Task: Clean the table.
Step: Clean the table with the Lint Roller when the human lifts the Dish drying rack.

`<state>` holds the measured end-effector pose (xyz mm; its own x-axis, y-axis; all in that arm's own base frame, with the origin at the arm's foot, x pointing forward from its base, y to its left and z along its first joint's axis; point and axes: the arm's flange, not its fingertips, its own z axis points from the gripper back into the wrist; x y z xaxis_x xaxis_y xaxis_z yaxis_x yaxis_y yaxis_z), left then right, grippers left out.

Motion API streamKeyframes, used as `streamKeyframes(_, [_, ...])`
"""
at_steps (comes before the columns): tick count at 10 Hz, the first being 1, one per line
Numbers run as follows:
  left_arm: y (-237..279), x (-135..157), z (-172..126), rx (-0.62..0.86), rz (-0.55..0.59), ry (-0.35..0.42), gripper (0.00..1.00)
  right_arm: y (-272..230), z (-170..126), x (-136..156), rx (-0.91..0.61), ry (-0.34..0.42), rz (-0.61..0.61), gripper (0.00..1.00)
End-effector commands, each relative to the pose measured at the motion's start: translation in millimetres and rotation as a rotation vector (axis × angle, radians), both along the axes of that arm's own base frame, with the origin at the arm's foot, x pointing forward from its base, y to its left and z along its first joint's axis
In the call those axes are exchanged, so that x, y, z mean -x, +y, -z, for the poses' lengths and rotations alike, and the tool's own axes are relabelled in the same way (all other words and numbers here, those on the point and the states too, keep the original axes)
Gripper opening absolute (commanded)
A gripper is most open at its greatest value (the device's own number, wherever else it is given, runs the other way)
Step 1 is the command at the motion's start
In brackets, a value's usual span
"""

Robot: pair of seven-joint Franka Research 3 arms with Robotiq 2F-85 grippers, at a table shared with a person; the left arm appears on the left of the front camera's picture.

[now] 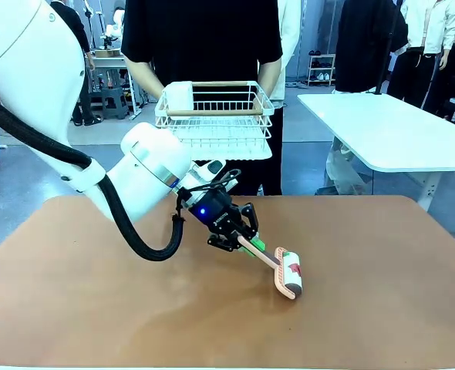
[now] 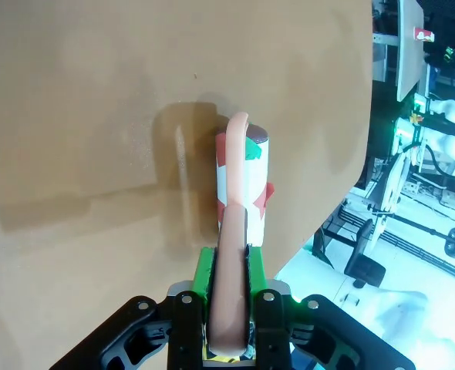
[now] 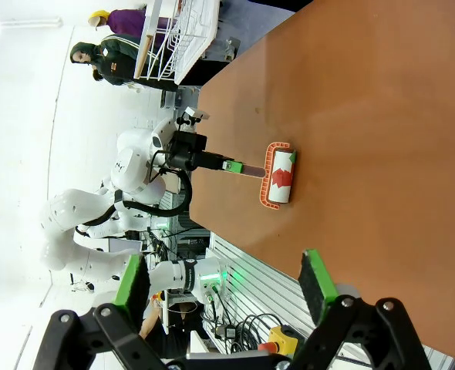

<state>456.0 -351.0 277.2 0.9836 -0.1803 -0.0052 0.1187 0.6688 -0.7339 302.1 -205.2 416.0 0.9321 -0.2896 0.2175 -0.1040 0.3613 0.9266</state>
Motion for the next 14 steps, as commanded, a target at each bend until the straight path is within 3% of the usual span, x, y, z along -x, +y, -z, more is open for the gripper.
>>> streamKeyframes(1, [3.4, 1.1, 17.4, -0.070, -0.053, -0.040, 0.21, -0.3, -3.1, 0.6, -0.012, -0.013, -0.001, 1.00])
streamKeyframes(2, [2.6, 2.4, -2.4, -0.042, -0.044, -0.051, 0.21, -0.3, -3.1, 0.6, -0.012, -0.013, -0.001, 1.00])
streamKeyframes(3, [1.6, 1.2, -28.1, -0.006, -0.042, -0.011, 0.21, -0.3, -3.1, 0.6, -0.012, -0.013, -0.001, 1.00])
streamKeyframes(4, [-0.1, 1.4, -60.5, 0.003, -0.041, -0.074, 0.21, -0.3, -3.1, 0.6, -0.012, -0.013, -0.001, 1.00])
streamKeyframes(6, [1.2, 1.9, -112.1, 0.044, -0.046, -0.085, 0.21, -0.3, -3.1, 0.6, -0.012, -0.013, -0.001, 1.00])
streamKeyframes(10, [22.9, 2.1, -139.3, 0.013, -0.035, -0.070, 0.21, -0.3, -3.1, 0.6, -0.012, -0.013, -0.001, 1.00])
streamKeyframes(11, [48.7, 4.2, -162.1, -0.008, -0.067, -0.101, 0.21, -0.3, -3.1, 0.6, -0.012, -0.013, -0.001, 1.00])
streamKeyframes(12, [87.5, 8.9, -180.7, -0.016, -0.080, -0.071, 0.21, -0.3, -3.1, 0.6, -0.012, -0.013, -0.001, 1.00])
streamKeyframes(14, [192.1, 27.7, -207.9, 0.024, -0.144, -0.145, 0.21, -0.3, -3.1, 0.6, -0.012, -0.013, -0.001, 1.00])
